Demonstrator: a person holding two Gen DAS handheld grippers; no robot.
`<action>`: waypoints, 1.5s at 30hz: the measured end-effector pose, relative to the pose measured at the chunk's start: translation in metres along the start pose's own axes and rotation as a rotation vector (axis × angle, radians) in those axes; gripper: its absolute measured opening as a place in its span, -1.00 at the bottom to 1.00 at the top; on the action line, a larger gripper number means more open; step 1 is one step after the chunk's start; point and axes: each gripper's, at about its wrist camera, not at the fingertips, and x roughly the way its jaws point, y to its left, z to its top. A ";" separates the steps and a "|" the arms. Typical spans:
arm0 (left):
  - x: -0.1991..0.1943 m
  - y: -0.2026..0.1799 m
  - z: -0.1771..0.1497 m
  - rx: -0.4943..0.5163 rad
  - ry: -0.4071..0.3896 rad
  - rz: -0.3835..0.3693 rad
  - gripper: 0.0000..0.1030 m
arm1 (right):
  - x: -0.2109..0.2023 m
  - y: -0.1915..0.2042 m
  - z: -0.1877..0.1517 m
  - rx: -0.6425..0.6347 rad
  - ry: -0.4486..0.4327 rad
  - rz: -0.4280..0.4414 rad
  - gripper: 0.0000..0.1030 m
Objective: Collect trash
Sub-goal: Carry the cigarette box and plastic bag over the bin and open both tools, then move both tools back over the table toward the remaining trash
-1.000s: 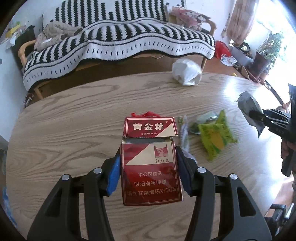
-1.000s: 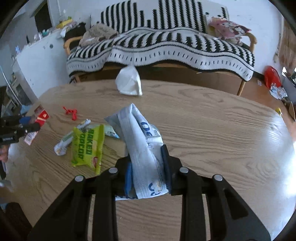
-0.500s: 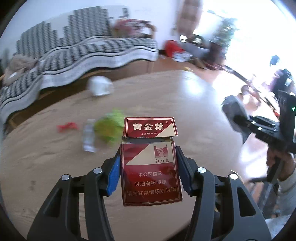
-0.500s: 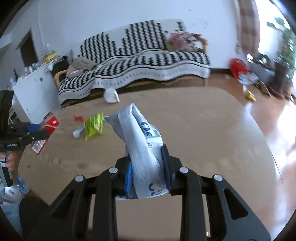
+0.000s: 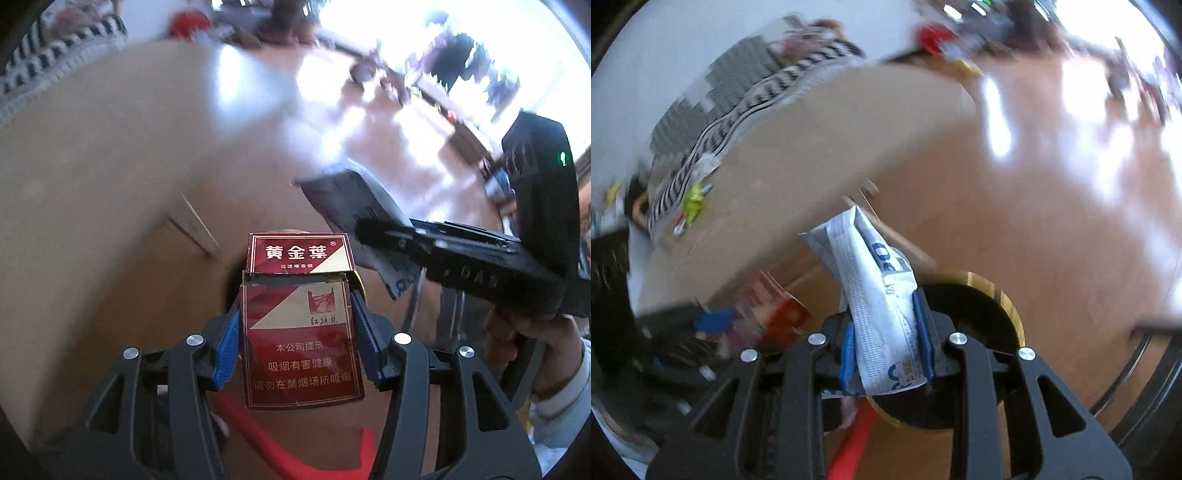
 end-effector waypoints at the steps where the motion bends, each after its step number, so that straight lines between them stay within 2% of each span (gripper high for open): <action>1: 0.014 -0.005 -0.006 -0.002 0.039 -0.012 0.03 | 0.003 -0.014 -0.011 0.050 0.008 0.004 -0.46; 3: 0.027 -0.012 -0.013 0.010 0.081 -0.014 0.03 | 0.004 -0.032 -0.024 0.091 0.014 0.003 -0.46; 7: 0.029 -0.016 -0.013 0.027 0.091 -0.002 0.03 | 0.006 -0.049 -0.031 0.110 0.025 0.009 -0.46; 16: 0.035 -0.021 -0.009 0.047 0.108 0.001 0.06 | 0.012 -0.048 -0.024 0.121 0.026 0.020 -0.45; 17: 0.036 -0.022 -0.008 0.043 0.114 0.001 0.30 | 0.011 -0.048 -0.022 0.123 0.031 0.026 -0.39; 18: 0.037 -0.022 -0.008 0.034 0.122 0.001 0.54 | 0.010 -0.049 -0.020 0.129 0.030 0.032 0.04; 19: 0.037 -0.021 -0.008 0.018 0.124 0.006 0.89 | 0.004 -0.051 -0.017 0.138 0.009 0.027 0.34; 20: 0.035 -0.019 -0.007 0.008 0.116 0.006 0.89 | -0.001 -0.052 -0.014 0.144 -0.009 0.015 0.83; 22: 0.032 -0.018 -0.004 0.020 0.101 0.006 0.89 | -0.013 -0.054 -0.006 0.150 -0.051 -0.006 0.89; 26: 0.003 -0.010 0.002 0.045 0.009 0.079 0.89 | -0.037 -0.055 0.011 0.141 -0.133 -0.065 0.89; 30: -0.055 0.032 0.006 -0.038 -0.124 0.157 0.89 | -0.040 -0.034 0.024 0.093 -0.194 -0.096 0.88; 33: -0.103 0.084 0.002 -0.154 -0.212 0.236 0.89 | -0.020 -0.003 0.038 0.039 -0.176 -0.065 0.88; 35: -0.129 0.121 -0.008 -0.238 -0.244 0.302 0.89 | -0.005 0.022 0.048 -0.005 -0.155 -0.043 0.88; 38: -0.164 0.182 -0.028 -0.359 -0.259 0.395 0.89 | 0.018 0.073 0.065 -0.093 -0.140 0.001 0.88; 40: -0.192 0.232 -0.044 -0.456 -0.267 0.484 0.89 | 0.034 0.112 0.079 -0.157 -0.135 0.037 0.88; 43: -0.218 0.284 -0.053 -0.544 -0.267 0.564 0.89 | 0.056 0.171 0.097 -0.235 -0.126 0.096 0.88; 45: -0.230 0.313 -0.057 -0.582 -0.263 0.592 0.89 | 0.070 0.205 0.109 -0.276 -0.118 0.132 0.88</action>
